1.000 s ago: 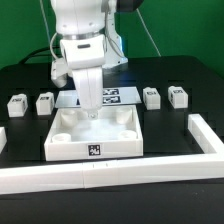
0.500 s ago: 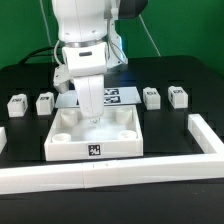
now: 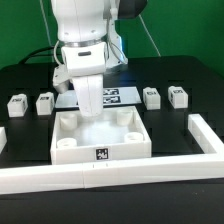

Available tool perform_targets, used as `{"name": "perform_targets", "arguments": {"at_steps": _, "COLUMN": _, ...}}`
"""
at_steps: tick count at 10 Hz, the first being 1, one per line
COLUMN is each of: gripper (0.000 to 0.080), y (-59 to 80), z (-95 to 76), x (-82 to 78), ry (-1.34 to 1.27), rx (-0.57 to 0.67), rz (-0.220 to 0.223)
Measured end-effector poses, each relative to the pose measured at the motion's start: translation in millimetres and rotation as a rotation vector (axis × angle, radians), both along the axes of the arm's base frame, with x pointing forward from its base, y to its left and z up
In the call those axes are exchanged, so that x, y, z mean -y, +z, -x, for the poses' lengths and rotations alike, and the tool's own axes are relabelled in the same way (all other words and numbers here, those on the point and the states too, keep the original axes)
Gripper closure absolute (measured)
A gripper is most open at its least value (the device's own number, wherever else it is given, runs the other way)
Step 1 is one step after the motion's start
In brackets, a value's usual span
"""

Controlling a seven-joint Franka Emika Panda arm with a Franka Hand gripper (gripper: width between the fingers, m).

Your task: Assemble square table

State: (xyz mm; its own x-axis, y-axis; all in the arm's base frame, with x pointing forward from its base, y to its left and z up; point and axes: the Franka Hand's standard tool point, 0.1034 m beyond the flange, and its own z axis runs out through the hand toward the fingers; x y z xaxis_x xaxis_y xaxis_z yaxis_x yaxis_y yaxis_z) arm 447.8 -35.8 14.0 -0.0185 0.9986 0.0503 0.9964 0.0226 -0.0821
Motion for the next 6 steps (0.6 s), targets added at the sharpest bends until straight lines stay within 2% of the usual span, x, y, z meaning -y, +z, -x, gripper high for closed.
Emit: {"name": "perform_targets", "arguments": {"at_steps": 6, "gripper": 0.0739, "y": 0.1, "z": -0.4, "x": -2.4, "ry": -0.007, "rx": 0.0, "rz": 0.0}}
